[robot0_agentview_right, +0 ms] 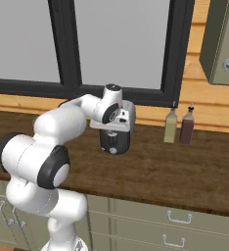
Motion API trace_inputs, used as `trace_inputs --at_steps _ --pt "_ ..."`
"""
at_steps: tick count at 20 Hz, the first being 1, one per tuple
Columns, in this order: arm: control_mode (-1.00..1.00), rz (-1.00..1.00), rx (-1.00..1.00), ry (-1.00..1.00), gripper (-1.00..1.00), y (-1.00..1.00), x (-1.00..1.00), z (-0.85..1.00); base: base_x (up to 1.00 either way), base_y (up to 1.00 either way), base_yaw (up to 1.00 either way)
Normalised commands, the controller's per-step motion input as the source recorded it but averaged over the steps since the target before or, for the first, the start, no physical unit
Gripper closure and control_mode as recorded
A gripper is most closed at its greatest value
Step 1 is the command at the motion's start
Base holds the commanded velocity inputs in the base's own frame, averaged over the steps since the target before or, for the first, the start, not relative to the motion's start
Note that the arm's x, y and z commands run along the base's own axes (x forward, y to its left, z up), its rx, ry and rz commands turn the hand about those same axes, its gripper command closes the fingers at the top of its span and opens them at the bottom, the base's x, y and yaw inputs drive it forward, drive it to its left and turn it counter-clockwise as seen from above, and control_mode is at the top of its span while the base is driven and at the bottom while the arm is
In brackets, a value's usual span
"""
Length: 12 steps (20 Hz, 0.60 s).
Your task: Start the toaster. Once the lever pops up, take the bread to the plate on the dining counter.
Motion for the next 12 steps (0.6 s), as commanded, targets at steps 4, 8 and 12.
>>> trace_inputs --at_steps 4,8,12 --pt "-1.00 0.00 0.00 0.00 1.00 -0.14 0.01 -0.02 0.00 0.00 0.00" --pt "-1.00 0.00 0.00 0.00 1.00 -0.21 0.00 -0.08 0.00 0.00 0.00" --pt "-1.00 -0.02 0.00 0.00 1.00 -0.09 0.01 0.00 0.00 0.00 0.00"
